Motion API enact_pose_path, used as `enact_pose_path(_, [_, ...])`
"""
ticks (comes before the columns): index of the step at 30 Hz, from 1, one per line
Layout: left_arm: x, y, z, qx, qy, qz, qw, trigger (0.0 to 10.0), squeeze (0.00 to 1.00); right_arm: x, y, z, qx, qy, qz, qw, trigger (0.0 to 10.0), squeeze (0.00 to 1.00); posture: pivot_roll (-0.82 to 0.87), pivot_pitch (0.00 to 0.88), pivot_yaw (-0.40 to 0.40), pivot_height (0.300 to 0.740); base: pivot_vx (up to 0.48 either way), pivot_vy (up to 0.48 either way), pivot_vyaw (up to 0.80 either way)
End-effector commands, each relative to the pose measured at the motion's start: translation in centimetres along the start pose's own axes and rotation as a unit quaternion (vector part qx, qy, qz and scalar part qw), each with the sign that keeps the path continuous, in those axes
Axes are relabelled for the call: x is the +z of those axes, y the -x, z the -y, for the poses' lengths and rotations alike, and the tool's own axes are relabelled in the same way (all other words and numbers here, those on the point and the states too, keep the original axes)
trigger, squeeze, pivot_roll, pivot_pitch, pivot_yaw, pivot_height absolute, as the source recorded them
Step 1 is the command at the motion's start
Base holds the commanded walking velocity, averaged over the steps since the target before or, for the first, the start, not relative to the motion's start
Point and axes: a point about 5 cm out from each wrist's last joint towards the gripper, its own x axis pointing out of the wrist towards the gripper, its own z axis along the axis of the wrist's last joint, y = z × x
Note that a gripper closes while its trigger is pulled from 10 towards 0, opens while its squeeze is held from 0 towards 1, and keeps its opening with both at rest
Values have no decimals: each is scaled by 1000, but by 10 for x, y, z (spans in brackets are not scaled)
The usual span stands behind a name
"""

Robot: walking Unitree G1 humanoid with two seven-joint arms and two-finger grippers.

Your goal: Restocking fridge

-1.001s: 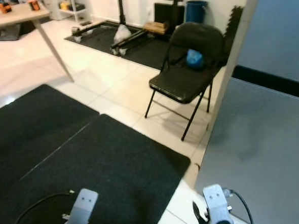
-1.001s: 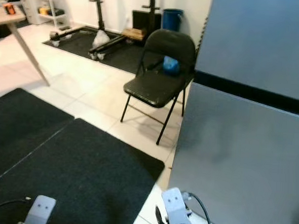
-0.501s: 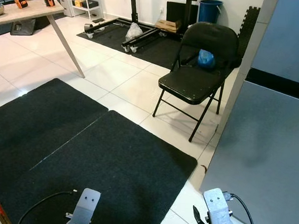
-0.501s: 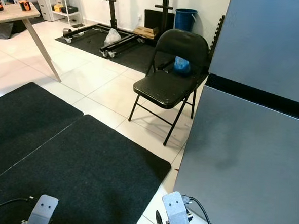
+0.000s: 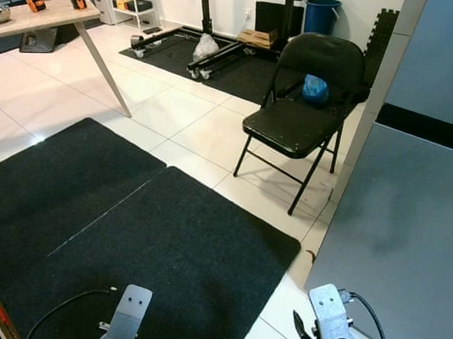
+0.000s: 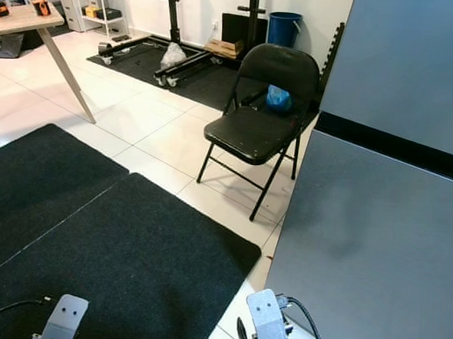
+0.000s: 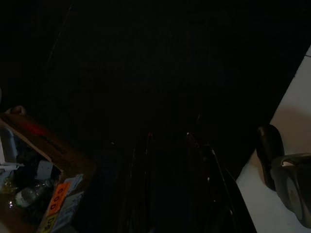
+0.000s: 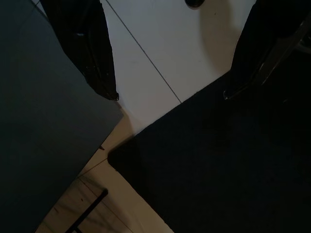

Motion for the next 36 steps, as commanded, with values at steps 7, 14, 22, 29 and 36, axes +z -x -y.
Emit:
enact_pose_path(7, [-5,2,0,10,4,-9,1000,10000,0,-4,2,-4,7,0,-9,1000,10000,0,-97,94,43,740,0,0,0])
enact_pose_path(14, [-5,2,-1,15,4,-4,1000,10000,0,-4,2,-4,8,0,-8,1000,10000,0,-96,95,41,740,194,0,0])
enact_pose_path(22, [-4,2,-1,17,3,-4,1000,10000,0,-4,1,-4,9,1,-10,1000,10000,0,-96,94,41,740,419,0,0])
enact_pose_path(29, [-4,2,-1,17,3,-3,1000,10000,0,-5,2,-3,8,2,-12,1000,10000,0,-97,95,42,740,339,0,0])
enact_pose_path(36, [-4,2,-1,18,1,-3,1000,10000,0,-5,2,-3,8,2,-13,1000,10000,0,-97,94,42,740,357,0,0])
